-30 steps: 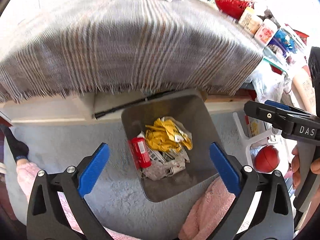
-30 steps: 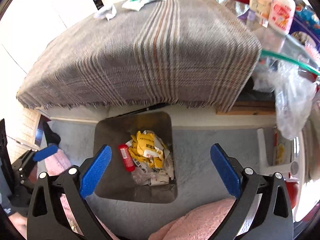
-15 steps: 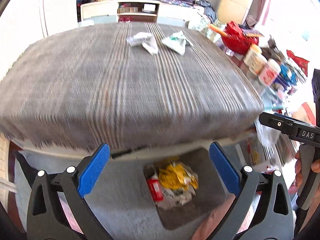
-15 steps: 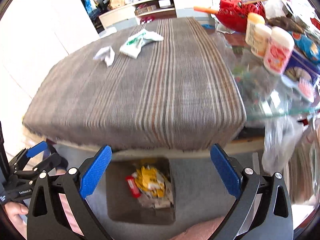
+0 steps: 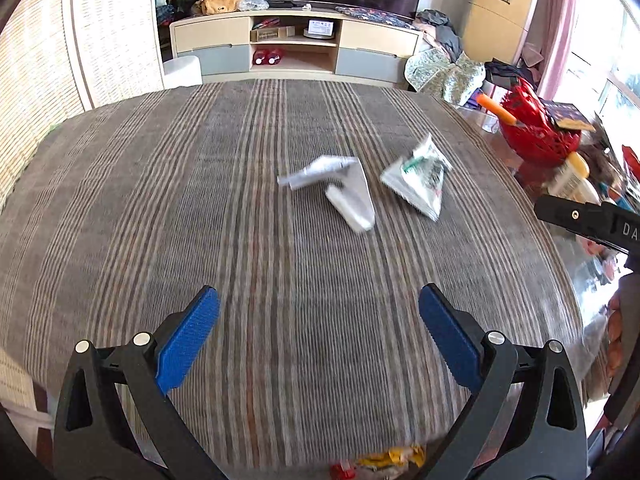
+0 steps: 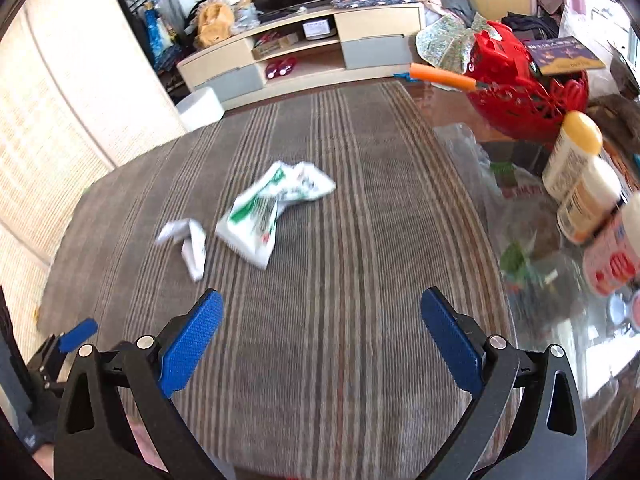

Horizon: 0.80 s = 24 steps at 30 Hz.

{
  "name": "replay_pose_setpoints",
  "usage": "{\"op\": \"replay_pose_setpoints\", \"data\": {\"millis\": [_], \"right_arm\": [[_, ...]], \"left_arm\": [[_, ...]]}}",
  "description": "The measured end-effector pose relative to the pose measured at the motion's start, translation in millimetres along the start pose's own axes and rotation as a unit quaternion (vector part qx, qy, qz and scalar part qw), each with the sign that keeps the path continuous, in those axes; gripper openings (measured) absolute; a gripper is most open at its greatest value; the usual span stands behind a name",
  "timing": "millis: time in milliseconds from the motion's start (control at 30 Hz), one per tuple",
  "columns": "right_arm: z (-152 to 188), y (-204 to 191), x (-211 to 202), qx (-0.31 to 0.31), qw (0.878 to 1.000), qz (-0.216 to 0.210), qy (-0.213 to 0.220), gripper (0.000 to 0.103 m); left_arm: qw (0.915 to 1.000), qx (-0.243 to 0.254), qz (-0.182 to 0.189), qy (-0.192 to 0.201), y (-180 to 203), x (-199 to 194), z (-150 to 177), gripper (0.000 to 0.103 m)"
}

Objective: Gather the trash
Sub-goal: 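Move both open tools back up toward the table, then grasp a white tissue with the left tool while the right grasps a white medicine packet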

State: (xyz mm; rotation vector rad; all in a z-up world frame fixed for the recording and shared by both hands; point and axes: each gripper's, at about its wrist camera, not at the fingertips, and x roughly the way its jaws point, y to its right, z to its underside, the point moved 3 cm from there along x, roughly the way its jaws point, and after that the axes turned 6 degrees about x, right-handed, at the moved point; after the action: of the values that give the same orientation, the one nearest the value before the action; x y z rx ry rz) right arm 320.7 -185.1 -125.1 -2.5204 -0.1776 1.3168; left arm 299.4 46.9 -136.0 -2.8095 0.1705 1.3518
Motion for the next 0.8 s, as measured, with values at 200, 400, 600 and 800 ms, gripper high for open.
{"op": "replay_pose_setpoints", "data": {"millis": [200,400,600,800], "right_arm": [[-50.6,-20.8,42.0,0.029,0.999,-0.015,-0.021,0.099],[-70.6,-46.6,76.8,0.028,0.999,-0.015,-0.043,0.091],[-72.1,-57.2,109.7,0.022,0.998,0.007,-0.063,0.077],[-69.7,-51.6,127.4,0.025,0.997,0.006,-0.078,0.055]], "left_arm": [[0.9997,0.021,-0.014,0.005,-3.4,27.2,-41.6,0.095],[0.9995,0.028,-0.013,-0.006,-4.6,58.2,-60.6,0.095],[0.9995,0.025,0.003,-0.019,-3.9,83.6,-66.0,0.091],[0.9988,0.032,0.020,-0.032,0.1,103.3,-65.1,0.071]]}}
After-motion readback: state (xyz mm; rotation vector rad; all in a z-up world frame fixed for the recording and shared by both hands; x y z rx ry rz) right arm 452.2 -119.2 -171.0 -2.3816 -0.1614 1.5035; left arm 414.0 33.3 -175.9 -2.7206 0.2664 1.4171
